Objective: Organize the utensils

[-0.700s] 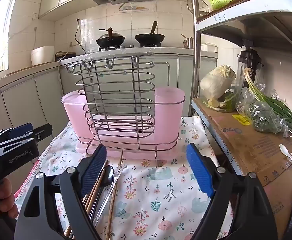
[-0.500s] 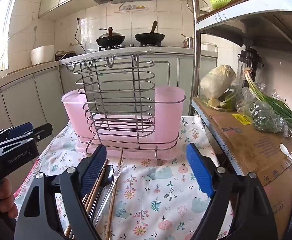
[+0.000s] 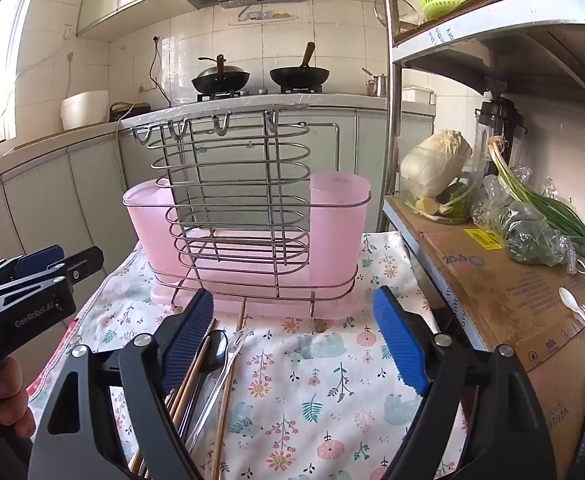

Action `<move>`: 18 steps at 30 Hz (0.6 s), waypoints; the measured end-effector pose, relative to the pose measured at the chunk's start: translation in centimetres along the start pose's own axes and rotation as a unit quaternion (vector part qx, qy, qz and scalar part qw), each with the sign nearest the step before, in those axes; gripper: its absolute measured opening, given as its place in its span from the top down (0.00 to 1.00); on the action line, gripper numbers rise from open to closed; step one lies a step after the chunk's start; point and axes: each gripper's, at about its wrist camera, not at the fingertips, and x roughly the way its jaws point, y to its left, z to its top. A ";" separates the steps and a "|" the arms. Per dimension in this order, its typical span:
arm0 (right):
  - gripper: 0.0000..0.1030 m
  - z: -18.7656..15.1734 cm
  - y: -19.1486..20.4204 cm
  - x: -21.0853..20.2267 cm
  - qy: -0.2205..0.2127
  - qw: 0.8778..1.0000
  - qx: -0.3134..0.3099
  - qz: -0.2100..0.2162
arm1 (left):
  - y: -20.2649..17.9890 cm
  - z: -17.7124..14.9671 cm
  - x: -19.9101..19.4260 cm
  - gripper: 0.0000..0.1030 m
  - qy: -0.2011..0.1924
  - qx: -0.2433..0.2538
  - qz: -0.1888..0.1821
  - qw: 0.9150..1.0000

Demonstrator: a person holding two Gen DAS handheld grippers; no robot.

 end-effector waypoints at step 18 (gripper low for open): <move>0.20 0.2 0.4 -0.2 -0.006 1.000 -0.009 -0.005 | 0.3 0.2 -0.6 0.40 -0.006 -0.006 -0.001 1.000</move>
